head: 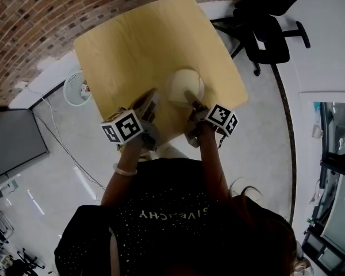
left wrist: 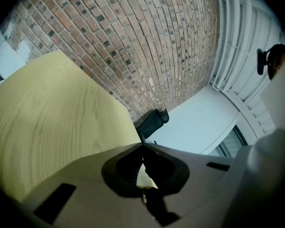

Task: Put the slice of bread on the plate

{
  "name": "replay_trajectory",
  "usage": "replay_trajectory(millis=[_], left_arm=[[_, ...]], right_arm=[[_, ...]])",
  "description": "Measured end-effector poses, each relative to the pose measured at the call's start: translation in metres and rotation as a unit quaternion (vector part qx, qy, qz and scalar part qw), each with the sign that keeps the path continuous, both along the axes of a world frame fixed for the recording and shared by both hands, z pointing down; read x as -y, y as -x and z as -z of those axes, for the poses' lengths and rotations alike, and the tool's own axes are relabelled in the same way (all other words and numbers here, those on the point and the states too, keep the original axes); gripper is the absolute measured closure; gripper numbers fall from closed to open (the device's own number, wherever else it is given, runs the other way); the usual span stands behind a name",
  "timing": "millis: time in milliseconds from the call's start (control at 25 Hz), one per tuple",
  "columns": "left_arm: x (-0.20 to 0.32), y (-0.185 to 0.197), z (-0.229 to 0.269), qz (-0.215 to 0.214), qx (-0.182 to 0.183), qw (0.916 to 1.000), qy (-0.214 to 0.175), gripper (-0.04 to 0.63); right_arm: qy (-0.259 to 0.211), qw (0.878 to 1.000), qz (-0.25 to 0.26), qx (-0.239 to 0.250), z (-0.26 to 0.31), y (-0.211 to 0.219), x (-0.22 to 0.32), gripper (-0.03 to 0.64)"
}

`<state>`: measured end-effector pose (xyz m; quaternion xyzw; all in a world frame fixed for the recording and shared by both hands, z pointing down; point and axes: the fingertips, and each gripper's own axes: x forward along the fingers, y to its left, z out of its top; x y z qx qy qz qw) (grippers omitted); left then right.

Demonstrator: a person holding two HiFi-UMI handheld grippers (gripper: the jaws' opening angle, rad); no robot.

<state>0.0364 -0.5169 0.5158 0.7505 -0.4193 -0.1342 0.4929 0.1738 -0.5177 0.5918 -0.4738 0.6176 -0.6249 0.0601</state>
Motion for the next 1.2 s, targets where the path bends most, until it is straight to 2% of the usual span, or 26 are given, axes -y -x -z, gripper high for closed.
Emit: replay_trajectory(millis=[120,240,320,440,520,600,640,680,760,800,880,920,960,1120,1200], left_arm=[[-0.001,0.005,0.004,0.005,0.003,1.0,-0.004,0.584],[-0.004,0.008,0.005,0.007,0.006,0.9999,-0.004,0.584],[-0.005,0.009,0.006,0.007,0.006,0.9999,-0.007,0.584],[-0.008,0.01,0.007,0.006,0.008,0.9999,-0.01,0.584],[-0.01,0.01,0.009,0.004,0.005,0.9999,-0.013,0.584],[-0.012,0.008,0.011,0.001,-0.001,0.9999,-0.015,0.584],[-0.013,0.007,0.011,-0.001,-0.001,0.9999,-0.016,0.584],[-0.013,0.007,0.011,-0.002,0.002,0.9999,-0.016,0.584],[-0.014,0.006,0.011,-0.004,0.009,0.9998,-0.016,0.584],[-0.014,0.004,0.012,-0.005,0.01,0.9998,-0.017,0.584],[-0.014,-0.002,0.017,-0.012,0.007,0.9996,-0.023,0.584],[-0.014,-0.005,0.02,-0.016,0.004,0.9995,-0.027,0.584],[-0.014,-0.009,0.022,-0.021,-0.001,0.9993,-0.03,0.584],[-0.013,-0.016,0.028,-0.032,-0.001,0.9988,-0.036,0.584],[-0.015,-0.021,0.03,-0.038,-0.001,0.9986,-0.038,0.584]], right_arm=[[-0.005,0.999,0.026,-0.034,0.001,0.008,-0.002,0.284],[-0.026,0.992,0.056,-0.106,0.003,0.012,-0.003,0.125],[-0.043,0.983,0.077,-0.163,0.004,0.014,-0.003,0.047],[-0.054,0.967,0.097,-0.227,0.004,0.012,-0.006,0.035],[-0.055,0.965,0.086,-0.243,0.005,0.005,-0.009,0.035],[-0.06,0.968,0.059,-0.238,0.011,-0.005,-0.01,0.035],[-0.069,0.972,0.05,-0.22,0.017,-0.007,-0.01,0.037],[-0.083,0.978,0.047,-0.186,0.025,-0.005,-0.01,0.037],[-0.108,0.99,0.042,-0.079,0.045,0.005,-0.011,0.04],[-0.116,0.993,0.031,-0.021,0.056,0.008,-0.012,0.08],[-0.127,0.99,-0.013,0.061,0.073,0.004,-0.013,0.41],[-0.132,0.987,-0.03,0.083,0.079,0.0,-0.014,0.547],[-0.138,0.985,-0.037,0.099,0.085,-0.002,-0.014,0.601],[-0.165,0.969,-0.044,0.181,0.111,0.0,-0.013,0.601],[-0.18,0.961,-0.045,0.205,0.123,0.0,-0.013,0.601]])
